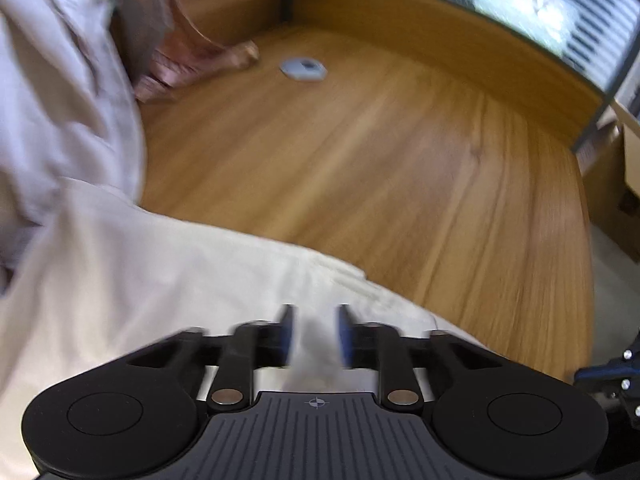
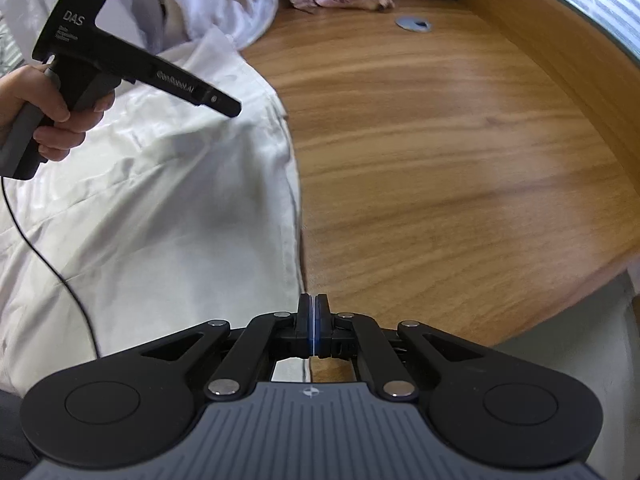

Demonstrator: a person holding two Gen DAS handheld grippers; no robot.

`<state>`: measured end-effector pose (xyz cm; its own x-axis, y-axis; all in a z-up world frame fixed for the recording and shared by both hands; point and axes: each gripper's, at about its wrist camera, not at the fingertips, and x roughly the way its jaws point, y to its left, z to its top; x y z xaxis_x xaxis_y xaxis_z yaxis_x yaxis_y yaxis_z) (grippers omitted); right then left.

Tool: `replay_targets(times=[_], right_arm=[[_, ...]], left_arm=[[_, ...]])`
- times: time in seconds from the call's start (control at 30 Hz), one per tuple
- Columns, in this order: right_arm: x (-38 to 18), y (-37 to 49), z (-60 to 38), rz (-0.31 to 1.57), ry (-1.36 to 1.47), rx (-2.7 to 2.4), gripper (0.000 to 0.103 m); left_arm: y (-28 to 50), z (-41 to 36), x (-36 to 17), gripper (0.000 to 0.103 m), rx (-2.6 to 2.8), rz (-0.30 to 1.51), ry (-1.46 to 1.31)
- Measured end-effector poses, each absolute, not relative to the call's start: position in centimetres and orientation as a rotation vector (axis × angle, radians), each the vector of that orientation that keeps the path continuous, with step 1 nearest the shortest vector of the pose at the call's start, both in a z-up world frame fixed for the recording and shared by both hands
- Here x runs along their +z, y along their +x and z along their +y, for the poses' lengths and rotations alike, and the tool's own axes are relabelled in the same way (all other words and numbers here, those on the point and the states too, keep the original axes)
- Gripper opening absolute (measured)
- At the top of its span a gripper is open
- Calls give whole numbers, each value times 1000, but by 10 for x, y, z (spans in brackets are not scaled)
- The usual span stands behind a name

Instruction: Fold clothes

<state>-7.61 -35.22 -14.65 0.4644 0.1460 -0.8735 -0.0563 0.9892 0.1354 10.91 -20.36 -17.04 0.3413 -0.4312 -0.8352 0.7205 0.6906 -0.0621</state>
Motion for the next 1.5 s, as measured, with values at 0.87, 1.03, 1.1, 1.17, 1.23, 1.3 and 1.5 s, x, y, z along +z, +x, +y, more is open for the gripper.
replay_targets(times=[0.87,1.03,1.1,1.17,1.23,1.3,1.5], right_arm=[[-93,-96,-244,1044,41,387,27],[-91,-107,-209,1044,3,442,30],[-92,-110,-196,1048,-12,467,32],[-94,-113,-184,1054,-33,487,32],[-96,-114,-175,1061,-55,502,32],[-98,-113,-170,1067,-72,509,32],[-115,-107,-157,1098,-137,511,32]], left_arm=[[-116,185,-122,51,59,1005,-18],[-157,239,-133,51,173,1034,-86],[-168,253,-138,55,194,1029,-116],[-179,264,-143,57,204,1018,-153],[-183,270,-149,57,206,1009,-185],[-187,276,-156,56,216,1000,-219],[-197,286,-166,55,194,973,-338]])
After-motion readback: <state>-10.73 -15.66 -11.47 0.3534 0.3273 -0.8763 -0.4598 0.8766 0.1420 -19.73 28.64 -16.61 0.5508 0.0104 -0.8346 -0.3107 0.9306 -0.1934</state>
